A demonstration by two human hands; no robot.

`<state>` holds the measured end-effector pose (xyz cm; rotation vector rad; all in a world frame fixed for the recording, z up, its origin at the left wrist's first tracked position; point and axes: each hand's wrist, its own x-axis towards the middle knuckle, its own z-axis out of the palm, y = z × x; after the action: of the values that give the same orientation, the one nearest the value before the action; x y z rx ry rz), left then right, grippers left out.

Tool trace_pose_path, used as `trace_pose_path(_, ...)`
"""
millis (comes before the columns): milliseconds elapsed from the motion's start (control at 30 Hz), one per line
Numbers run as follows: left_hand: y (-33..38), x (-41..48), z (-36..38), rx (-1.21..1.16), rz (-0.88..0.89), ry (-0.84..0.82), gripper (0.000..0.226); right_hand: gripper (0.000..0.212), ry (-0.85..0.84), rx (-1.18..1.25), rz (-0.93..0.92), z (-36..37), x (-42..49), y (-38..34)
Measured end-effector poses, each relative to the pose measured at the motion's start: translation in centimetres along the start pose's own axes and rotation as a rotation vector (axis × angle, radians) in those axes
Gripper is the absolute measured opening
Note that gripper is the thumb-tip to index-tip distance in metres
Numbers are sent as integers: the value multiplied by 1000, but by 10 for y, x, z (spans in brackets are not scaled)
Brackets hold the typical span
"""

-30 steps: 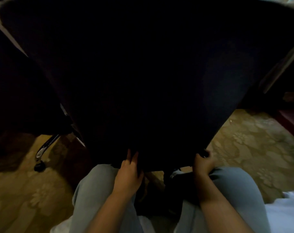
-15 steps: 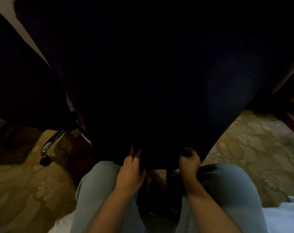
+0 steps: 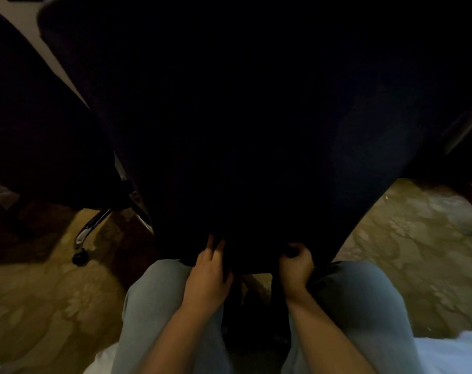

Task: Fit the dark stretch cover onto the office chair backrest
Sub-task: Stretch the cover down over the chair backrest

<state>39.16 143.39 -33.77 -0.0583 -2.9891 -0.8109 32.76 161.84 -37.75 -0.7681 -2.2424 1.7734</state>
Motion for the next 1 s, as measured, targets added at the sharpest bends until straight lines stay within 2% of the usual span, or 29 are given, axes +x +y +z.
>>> trace_pose_path(67,-1,-1,0,-1,-4,-6,72,19,-97,-64,-18,1,-2,2)
trace_pose_path(133,-2,-1,0,-17,-1,-4,72,17,-92,-46,-12,-6,1,0)
trace_pose_path(400,-1,1,3,-6,4,6,72,27,285,155,83,-55,32,-17)
trace_pose_path(600,-1,1,-1,20,-7,0,72,22,119,79,66,-9,-2,-18)
trace_pose_path(767,0,-2,-4,40,-16,5,70,25,-175,28,-4,17,-21,-9)
trace_pose_path(900,-5,-3,-5,25,-6,20,71,24,-81,29,-26,-3,-5,-14)
trace_pose_path(1000,-8,-2,-5,15,-2,26,71,27,105,70,-65,-32,7,-28)
